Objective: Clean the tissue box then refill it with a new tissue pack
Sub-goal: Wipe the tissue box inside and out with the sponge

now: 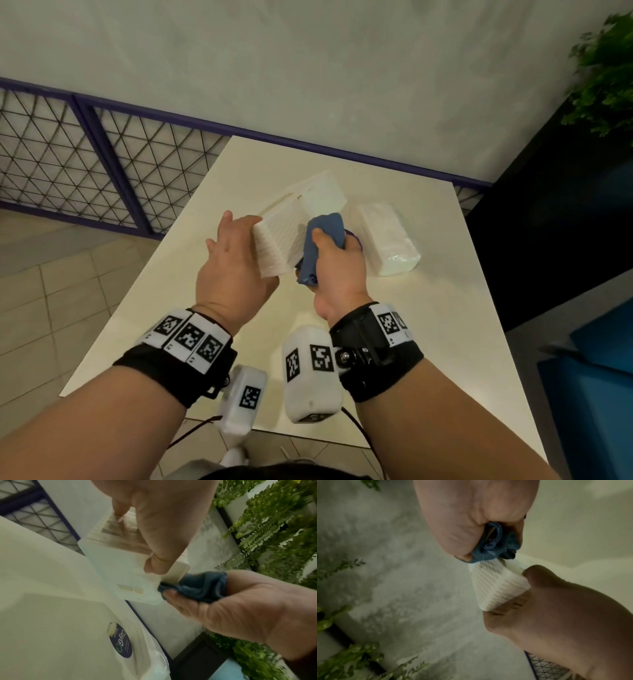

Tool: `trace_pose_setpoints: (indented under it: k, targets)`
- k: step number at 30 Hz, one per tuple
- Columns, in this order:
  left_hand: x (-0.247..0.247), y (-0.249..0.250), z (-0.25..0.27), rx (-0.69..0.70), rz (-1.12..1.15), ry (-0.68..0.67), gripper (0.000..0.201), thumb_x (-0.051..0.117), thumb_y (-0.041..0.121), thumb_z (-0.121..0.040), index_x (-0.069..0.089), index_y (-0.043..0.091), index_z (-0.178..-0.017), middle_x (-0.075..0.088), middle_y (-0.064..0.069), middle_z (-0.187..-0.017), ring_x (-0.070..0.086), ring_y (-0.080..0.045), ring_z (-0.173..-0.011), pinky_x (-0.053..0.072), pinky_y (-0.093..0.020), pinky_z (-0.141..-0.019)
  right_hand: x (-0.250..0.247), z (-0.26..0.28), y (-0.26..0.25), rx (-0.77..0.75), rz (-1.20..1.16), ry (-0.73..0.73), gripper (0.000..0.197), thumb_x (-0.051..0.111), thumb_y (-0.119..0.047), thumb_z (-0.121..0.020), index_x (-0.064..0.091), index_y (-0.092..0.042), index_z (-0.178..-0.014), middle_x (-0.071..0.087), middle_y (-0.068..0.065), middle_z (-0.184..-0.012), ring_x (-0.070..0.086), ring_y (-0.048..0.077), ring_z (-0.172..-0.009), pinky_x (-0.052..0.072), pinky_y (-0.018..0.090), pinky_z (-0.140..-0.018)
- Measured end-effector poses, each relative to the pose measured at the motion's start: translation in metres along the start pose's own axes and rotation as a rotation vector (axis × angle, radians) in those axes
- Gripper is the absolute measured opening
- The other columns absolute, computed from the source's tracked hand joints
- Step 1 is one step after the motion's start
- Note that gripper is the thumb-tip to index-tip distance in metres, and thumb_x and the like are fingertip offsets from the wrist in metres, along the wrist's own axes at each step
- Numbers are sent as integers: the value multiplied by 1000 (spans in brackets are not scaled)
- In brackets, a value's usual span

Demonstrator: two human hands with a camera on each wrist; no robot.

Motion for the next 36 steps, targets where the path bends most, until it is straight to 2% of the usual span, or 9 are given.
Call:
trace_pose_setpoints:
  k: [6, 10, 13, 17, 19, 23, 27, 33, 36]
  targets:
    - [-22, -18, -3, -45, 170, 90, 73, 79, 10, -65, 39, 34, -121, 53, 11, -115, 60, -4, -97, 52, -32, -76, -24, -5, -73, -343, 62, 86, 34, 52, -33, -95, 49, -22, -128, 61, 1, -117, 60, 20, -107, 50, 36, -94]
    - [-18, -14, -2, -11, 307, 77, 68, 80, 4, -67, 42, 27, -119, 53, 24, -101, 54, 17, -86, 45, -7, -67, 24, -17, -85, -498, 727, -163, 53, 40, -45, -98, 31, -26, -147, 34, 6, -153, 27, 25, -143, 23, 44, -117]
    - [-14, -9, -2, 32, 357, 49, 70, 81, -1, -64, 42, 24, -116, 52, 22, -100, 53, 17, -86, 44, -5, -66, 52, -7, -64, -654, 1122, -235, 55, 29, -50, -99, 18, -33, -150, 2, 5, -162, -2, 25, -149, 0, 52, -120]
    - [3, -19, -2, 4, 460, -63, 69, 88, 21, -59, 44, 28, -112, 57, 15, -97, 59, 2, -82, 48, -13, -71, 79, 48, -23, -863, 1245, -385, 58, 28, -51, -95, 15, -36, -150, 3, 4, -162, -2, 23, -149, -2, 48, -119]
    - [5, -20, 1, 11, 474, -72, 72, 91, 12, -56, 46, 22, -112, 58, 14, -98, 58, 7, -84, 48, -16, -73, 81, 48, -28, -928, 1256, -439, 58, 30, -52, -93, 19, -39, -149, 9, -1, -162, 3, 20, -149, -1, 45, -118]
    - [-14, -17, 3, 6, 328, 9, 74, 86, 4, -59, 44, 23, -116, 51, 22, -104, 48, 20, -93, 51, -28, -76, 34, -33, -67, -733, 1181, -221, 59, 28, -52, -95, 23, -31, -149, 18, -2, -160, 17, 18, -147, 8, 46, -118]
    - [-11, -11, 1, 24, 307, -12, 72, 85, 9, -60, 43, 30, -114, 54, 23, -104, 53, 14, -89, 48, -12, -71, 3, -85, -69, -435, 1125, -32, 58, 27, -47, -99, 21, -21, -151, 15, 5, -161, 19, 26, -146, 13, 47, -119]
    - [0, -18, 0, 11, 331, -39, 70, 87, 9, -60, 43, 28, -111, 58, 17, -95, 55, 15, -78, 43, -5, -63, 67, 31, -17, -639, 1151, -262, 60, 26, -51, -98, 11, -29, -151, 1, 4, -162, -2, 23, -149, 1, 47, -121]
    - [-8, -17, 6, 39, 369, -14, 69, 83, 15, -55, 42, 37, -106, 57, 30, -99, 53, 16, -86, 48, -9, -66, 48, 15, -36, -693, 1152, -199, 57, 30, -52, -97, 18, -34, -150, 9, 1, -162, 6, 21, -148, 5, 46, -120]
Point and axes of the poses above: each hand's wrist, its own z-axis away from the middle knuckle, its own x-axis out of the palm, y = z × x, the point moved 9 cm from there along -z, towards the middle knuckle
